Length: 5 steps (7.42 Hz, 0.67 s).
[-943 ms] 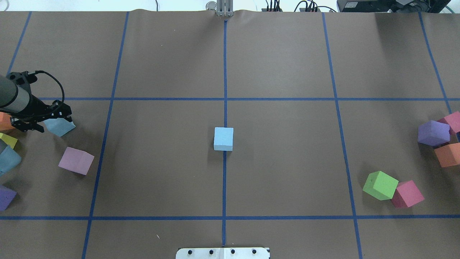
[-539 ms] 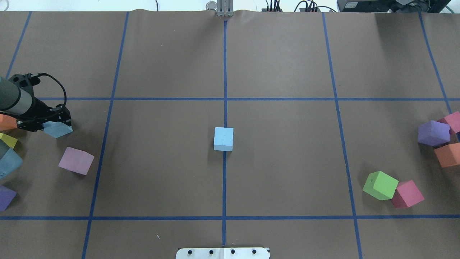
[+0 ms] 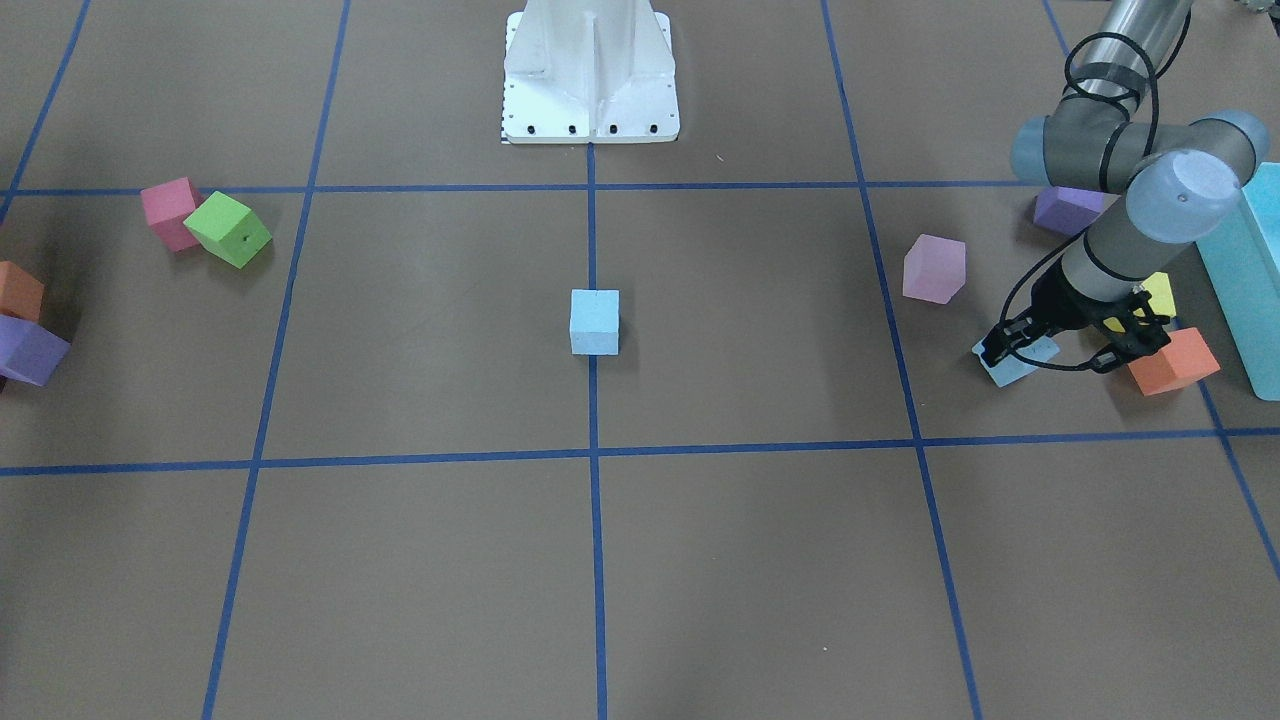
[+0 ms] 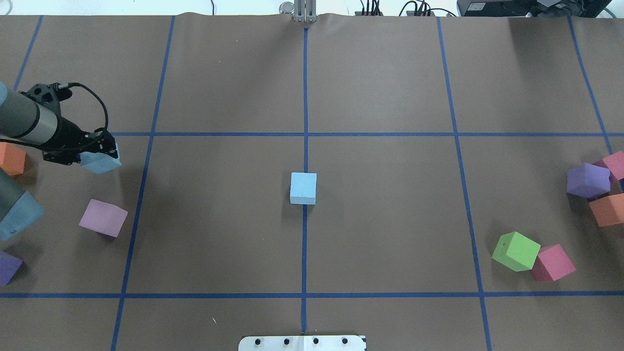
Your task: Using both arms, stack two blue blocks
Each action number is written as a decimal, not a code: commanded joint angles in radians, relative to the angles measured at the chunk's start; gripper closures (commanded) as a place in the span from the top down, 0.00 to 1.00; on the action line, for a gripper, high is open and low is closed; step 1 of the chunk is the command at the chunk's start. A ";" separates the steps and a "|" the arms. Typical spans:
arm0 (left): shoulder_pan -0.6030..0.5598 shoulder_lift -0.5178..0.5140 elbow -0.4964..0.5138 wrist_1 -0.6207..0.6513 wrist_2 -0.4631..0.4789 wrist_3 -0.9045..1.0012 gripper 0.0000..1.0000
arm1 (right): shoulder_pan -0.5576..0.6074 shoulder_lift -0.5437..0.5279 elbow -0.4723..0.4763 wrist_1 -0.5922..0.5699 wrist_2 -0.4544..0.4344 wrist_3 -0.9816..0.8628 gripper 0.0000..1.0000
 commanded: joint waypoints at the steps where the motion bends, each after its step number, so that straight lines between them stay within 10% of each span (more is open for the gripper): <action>1: 0.038 -0.143 -0.110 0.186 0.012 0.001 0.08 | 0.000 0.000 -0.001 0.000 -0.001 0.001 1.00; 5: 0.268 -0.487 -0.114 0.506 0.210 0.001 0.03 | 0.001 -0.017 0.001 0.000 0.001 -0.001 1.00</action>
